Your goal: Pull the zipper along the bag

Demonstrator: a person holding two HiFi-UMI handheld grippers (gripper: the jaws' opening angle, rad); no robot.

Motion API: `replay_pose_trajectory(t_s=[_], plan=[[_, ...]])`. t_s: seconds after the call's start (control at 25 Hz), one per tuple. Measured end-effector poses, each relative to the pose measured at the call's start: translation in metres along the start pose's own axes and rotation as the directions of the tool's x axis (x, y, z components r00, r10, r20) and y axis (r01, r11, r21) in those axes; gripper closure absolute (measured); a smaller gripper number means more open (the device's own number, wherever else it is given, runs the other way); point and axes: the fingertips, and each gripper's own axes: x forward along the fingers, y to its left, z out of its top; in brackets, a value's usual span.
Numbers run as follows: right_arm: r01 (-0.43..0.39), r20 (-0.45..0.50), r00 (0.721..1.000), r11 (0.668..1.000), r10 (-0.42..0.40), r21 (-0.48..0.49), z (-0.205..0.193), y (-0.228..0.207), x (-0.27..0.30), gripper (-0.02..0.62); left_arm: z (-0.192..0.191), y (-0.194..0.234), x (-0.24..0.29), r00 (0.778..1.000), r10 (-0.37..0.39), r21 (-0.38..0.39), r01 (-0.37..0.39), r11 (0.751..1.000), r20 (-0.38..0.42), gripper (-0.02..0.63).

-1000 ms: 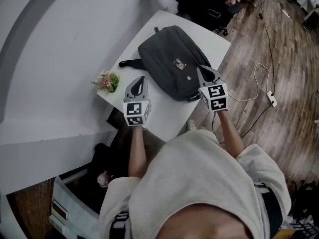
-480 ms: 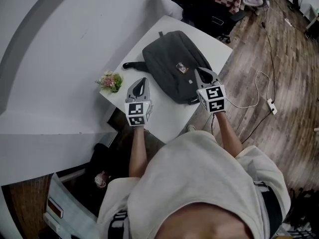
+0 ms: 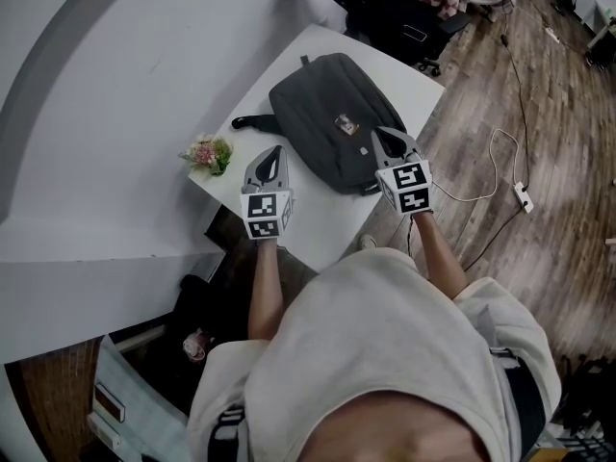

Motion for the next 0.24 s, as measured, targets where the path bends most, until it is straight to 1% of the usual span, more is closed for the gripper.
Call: replay_pose_trajectory(t_s=[0.24], plan=[[0.000,0.001,1.000,1.000,0.000,-0.009,0.0001,0.0014,0.0024,0.583,-0.0005,-0.0053,0.0038,1.000,-0.018,-0.001,0.018,1.000,-0.001,0.580]])
